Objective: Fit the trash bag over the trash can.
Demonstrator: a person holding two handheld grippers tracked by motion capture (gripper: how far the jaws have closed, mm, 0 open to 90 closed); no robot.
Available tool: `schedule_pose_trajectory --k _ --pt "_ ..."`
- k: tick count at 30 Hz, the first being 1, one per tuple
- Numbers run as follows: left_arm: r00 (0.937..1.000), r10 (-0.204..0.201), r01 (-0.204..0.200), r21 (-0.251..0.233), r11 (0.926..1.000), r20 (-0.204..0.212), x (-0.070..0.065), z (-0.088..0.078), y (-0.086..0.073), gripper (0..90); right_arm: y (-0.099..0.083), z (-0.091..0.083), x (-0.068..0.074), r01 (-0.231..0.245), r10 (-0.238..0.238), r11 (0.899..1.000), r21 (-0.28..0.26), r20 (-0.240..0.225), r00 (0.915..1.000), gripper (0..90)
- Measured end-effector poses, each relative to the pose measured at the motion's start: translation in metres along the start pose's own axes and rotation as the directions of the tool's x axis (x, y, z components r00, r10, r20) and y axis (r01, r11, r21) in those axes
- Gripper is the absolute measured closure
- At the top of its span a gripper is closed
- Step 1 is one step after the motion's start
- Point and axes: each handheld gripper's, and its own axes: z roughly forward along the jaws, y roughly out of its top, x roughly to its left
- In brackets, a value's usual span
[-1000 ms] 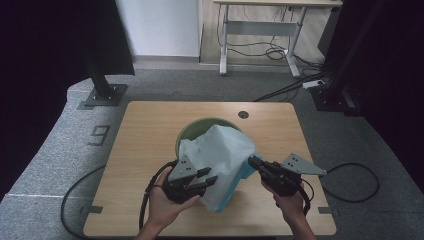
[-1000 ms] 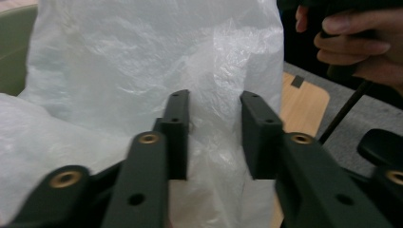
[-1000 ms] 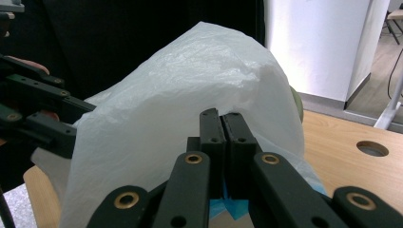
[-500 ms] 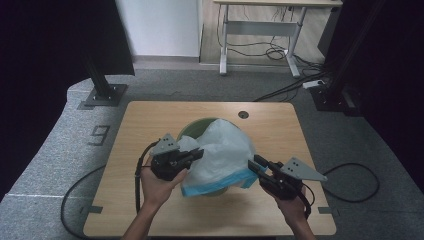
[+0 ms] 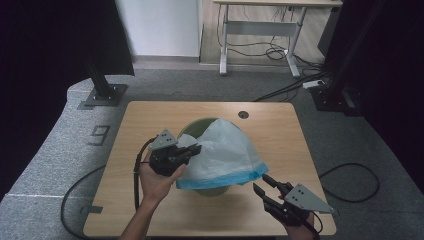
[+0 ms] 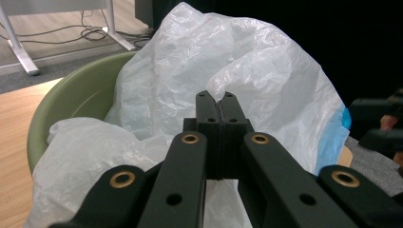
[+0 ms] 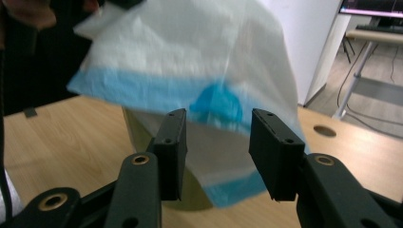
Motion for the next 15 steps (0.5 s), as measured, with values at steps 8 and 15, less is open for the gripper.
schedule_pose_trajectory --k 8,15 --pt "1.0000 -0.005 0.005 0.010 0.9999 -0.001 0.002 0.001 0.001 89.3 -0.017 0.015 -0.005 0.022 -0.029 0.998 0.054 0.140 0.9897 54.1" --pt "0.9999 -0.014 0.014 0.008 0.9999 -0.001 0.005 0.001 0.001 89.2 -0.017 0.019 -0.010 0.010 -0.015 0.999 0.037 0.136 0.9906 69.4"
